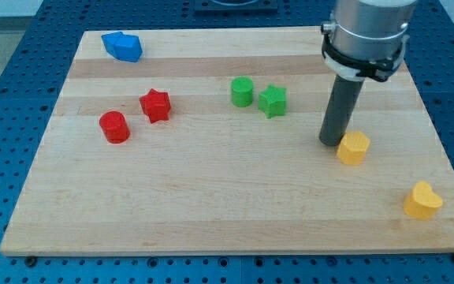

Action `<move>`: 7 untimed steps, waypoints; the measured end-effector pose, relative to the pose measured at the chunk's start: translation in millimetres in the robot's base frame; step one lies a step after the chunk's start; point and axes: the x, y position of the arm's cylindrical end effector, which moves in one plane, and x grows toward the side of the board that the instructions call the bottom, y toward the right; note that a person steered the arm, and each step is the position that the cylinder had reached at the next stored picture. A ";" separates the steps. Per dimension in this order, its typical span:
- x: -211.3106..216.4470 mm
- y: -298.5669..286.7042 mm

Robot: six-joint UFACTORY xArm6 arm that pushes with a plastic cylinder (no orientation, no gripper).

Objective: Push the hexagon above the heart

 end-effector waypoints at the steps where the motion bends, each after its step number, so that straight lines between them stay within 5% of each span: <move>1: 9.1 9.2; 7: 34.2 70.7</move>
